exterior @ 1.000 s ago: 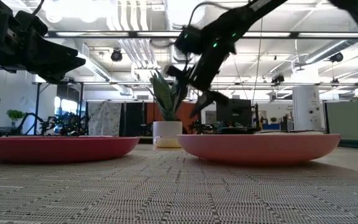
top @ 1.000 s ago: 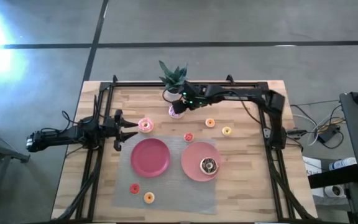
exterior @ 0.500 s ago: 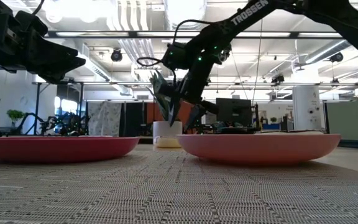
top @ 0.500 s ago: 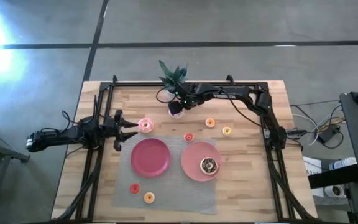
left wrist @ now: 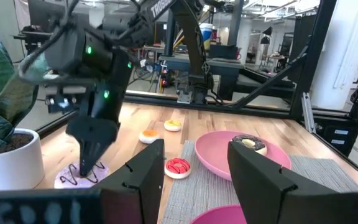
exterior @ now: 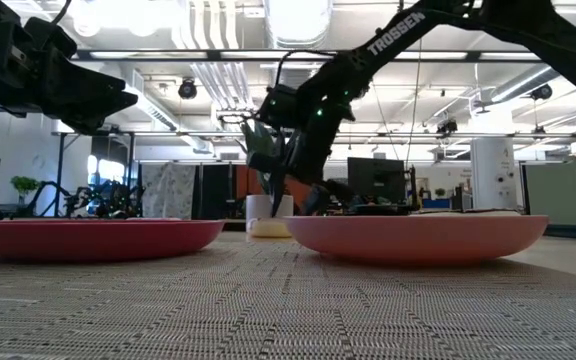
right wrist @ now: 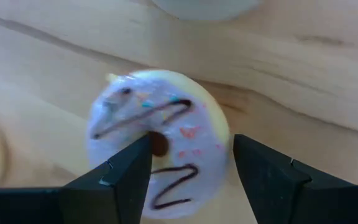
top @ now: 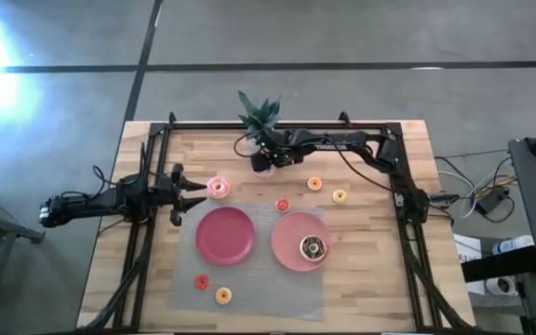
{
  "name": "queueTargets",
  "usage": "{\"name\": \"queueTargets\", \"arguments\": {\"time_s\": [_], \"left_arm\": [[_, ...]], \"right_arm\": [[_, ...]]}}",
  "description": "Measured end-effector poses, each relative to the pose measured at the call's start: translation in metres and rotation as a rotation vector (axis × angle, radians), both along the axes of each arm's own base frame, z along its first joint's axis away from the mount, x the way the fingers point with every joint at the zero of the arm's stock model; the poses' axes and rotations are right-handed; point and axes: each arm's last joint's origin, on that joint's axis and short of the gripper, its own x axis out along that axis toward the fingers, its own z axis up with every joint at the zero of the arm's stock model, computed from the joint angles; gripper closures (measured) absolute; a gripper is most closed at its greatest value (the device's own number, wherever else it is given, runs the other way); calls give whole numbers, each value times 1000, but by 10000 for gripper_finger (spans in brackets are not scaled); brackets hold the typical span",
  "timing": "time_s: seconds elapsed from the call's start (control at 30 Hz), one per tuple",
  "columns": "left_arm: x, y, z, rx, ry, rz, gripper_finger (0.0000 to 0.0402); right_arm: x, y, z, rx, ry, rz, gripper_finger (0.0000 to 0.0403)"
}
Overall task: Pick & Place donuts
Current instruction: Put the large violet donut on the light pink plate
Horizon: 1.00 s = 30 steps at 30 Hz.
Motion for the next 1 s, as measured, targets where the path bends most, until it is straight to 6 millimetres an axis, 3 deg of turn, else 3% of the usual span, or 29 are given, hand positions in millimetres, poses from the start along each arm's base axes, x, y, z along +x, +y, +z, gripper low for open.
{"name": "queueTargets", "arguments": {"time_s": [0.3,0.43,0.63,0.8,1.0], "left_arm": [[0,0,0,0,0,0,250],[0,0,0,0,0,0,250],[0,0,0,0,1,0,250],[0,0,0,0,0,0,250],[0,0,0,0,0,0,250]], "right_arm": [[-1,-1,-4,-19,30,-18,199],[-3,-1,-5,-19,51,-6,251],[-3,3,-2,-2,52,44,364],[-1,31,34,-35,36,138,383],[-32,87,83,-22,152,386,384]]}}
